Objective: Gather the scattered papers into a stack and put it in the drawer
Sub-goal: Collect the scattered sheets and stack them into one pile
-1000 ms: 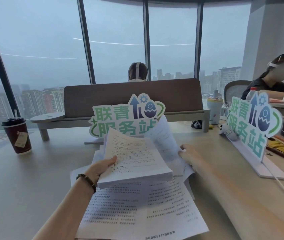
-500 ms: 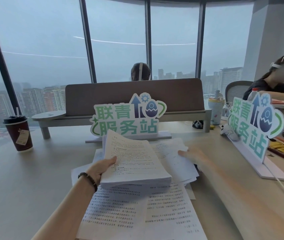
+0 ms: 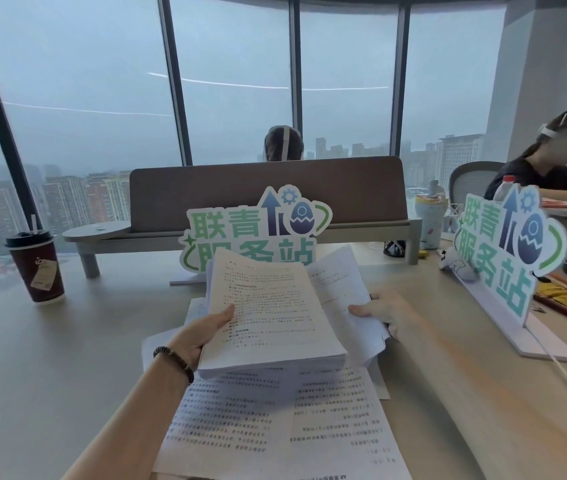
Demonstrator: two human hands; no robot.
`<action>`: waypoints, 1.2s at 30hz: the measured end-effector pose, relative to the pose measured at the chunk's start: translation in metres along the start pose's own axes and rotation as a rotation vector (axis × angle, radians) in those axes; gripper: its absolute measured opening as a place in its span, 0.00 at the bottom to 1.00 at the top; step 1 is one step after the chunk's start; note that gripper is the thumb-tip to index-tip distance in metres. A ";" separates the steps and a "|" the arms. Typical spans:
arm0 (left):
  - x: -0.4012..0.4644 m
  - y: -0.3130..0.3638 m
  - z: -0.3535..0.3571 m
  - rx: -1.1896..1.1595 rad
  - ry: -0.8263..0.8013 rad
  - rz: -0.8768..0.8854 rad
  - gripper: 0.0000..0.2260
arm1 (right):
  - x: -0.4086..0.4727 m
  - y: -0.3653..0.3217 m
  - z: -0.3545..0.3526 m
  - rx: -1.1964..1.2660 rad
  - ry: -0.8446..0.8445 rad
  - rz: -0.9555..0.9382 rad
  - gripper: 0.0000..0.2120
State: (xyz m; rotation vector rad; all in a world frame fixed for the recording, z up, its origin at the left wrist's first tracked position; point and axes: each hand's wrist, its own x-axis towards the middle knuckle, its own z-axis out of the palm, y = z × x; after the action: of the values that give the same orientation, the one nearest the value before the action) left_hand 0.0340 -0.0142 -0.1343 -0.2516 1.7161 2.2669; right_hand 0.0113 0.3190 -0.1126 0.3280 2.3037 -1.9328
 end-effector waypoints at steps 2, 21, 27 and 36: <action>0.000 0.001 -0.001 0.008 -0.008 -0.009 0.14 | 0.002 0.001 -0.001 0.032 0.015 -0.003 0.17; 0.008 -0.010 -0.003 0.195 0.060 -0.088 0.14 | -0.001 -0.012 0.001 0.088 -0.117 0.003 0.16; 0.004 -0.011 0.002 0.192 0.074 -0.081 0.13 | -0.006 -0.049 -0.003 0.121 -0.119 -0.114 0.17; 0.004 -0.010 0.004 0.249 0.111 -0.020 0.12 | -0.033 -0.103 -0.008 0.217 -0.223 -0.252 0.18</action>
State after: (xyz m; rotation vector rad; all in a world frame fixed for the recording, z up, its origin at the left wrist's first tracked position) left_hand 0.0336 -0.0070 -0.1436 -0.3437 2.0189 2.0326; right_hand 0.0189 0.3074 -0.0048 -0.1630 2.0818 -2.2121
